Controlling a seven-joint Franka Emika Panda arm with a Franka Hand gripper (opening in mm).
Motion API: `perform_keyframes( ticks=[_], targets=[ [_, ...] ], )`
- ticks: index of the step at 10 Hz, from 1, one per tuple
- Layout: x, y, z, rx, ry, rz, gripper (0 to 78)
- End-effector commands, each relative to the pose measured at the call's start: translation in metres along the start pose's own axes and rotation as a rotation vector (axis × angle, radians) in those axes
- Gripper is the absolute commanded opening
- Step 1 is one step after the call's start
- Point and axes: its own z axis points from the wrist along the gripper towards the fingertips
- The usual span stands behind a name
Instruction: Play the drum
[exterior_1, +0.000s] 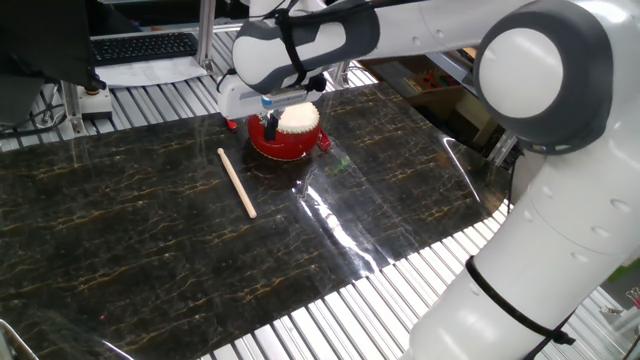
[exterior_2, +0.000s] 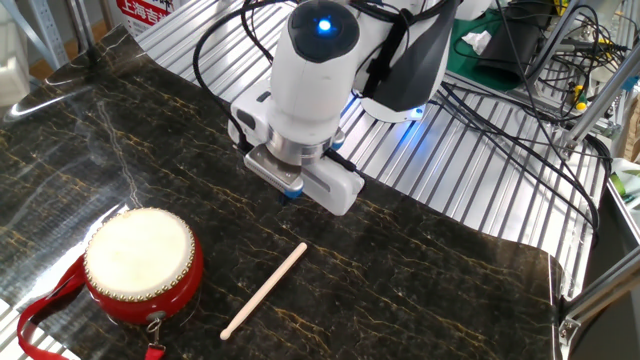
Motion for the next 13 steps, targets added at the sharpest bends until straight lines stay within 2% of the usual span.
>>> perform_keyframes(
  ticks=[1, 2, 3, 5, 8, 9, 11, 13],
  targets=[
    [0.01, 0.004, 0.034, -0.062, 0.007, -0.009, 0.0],
    [0.013, 0.004, 0.036, -0.107, 0.017, -0.029, 0.0],
    [0.017, 0.006, 0.038, -0.173, 0.021, -0.025, 0.0],
    [0.022, 0.007, 0.041, -0.185, 0.009, -0.029, 0.0],
    [0.024, 0.009, 0.041, -0.169, 0.011, -0.032, 0.0],
    [0.024, 0.008, 0.041, -0.151, 0.011, -0.034, 0.0],
    [0.021, 0.009, 0.04, -0.083, 0.004, -0.078, 0.0],
    [0.018, 0.009, 0.038, -0.081, 0.001, -0.065, 0.0]
  ],
)
